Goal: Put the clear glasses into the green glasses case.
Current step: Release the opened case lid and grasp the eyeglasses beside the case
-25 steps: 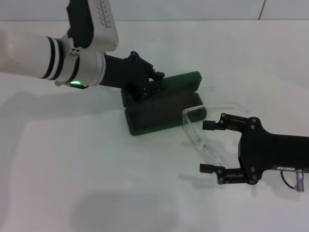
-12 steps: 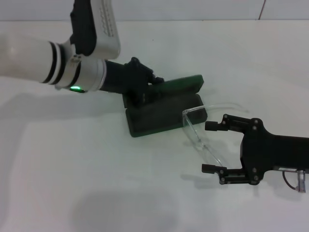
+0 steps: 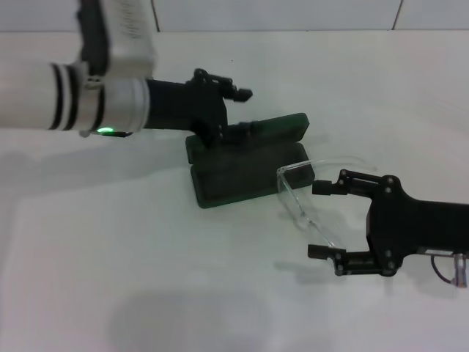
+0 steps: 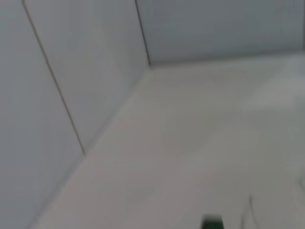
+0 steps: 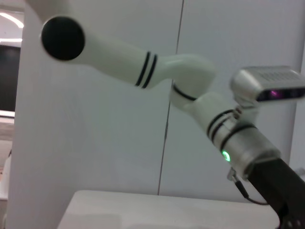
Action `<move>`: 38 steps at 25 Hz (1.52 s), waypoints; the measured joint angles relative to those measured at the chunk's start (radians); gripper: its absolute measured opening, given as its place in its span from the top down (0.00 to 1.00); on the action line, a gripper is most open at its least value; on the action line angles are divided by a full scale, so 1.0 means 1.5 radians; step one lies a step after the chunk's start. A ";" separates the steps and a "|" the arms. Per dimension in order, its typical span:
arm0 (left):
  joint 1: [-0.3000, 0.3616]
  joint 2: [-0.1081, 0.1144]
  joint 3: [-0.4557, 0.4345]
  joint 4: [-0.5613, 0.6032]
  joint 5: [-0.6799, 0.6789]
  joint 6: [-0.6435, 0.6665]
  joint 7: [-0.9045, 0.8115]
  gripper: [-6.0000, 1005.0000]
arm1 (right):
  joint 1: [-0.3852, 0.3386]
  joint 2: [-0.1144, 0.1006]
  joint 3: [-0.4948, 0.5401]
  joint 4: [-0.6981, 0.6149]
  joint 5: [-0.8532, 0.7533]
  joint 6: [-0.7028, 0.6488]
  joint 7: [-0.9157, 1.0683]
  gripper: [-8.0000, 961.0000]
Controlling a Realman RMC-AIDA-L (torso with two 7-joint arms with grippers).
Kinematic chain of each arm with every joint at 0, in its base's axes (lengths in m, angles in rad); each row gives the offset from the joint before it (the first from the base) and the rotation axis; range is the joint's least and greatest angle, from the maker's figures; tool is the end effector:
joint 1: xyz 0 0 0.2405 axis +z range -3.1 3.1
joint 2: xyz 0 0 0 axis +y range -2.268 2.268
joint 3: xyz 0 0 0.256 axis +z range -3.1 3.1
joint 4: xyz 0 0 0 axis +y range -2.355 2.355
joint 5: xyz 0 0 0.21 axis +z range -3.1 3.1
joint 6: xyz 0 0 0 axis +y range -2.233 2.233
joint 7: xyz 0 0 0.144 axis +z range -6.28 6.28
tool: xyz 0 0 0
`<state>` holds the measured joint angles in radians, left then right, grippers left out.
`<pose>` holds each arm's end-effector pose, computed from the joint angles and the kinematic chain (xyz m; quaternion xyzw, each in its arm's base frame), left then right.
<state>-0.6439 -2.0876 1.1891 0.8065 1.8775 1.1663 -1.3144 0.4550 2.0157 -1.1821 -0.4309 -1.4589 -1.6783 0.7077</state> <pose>-0.1843 0.3884 -0.0399 -0.9774 -0.0064 -0.1170 0.1757 0.2460 0.2790 -0.0290 -0.9325 -0.0510 0.3425 0.1029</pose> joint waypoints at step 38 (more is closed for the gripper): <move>0.218 0.006 -0.017 -0.109 -0.355 0.162 0.270 0.47 | 0.104 0.003 -0.151 -0.589 -0.530 0.072 1.086 0.28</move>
<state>-0.3173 -2.0784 1.1635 0.6429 1.3445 1.4091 -0.9088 0.6111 2.0198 -1.4089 -1.3141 -2.2544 -1.5708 2.3372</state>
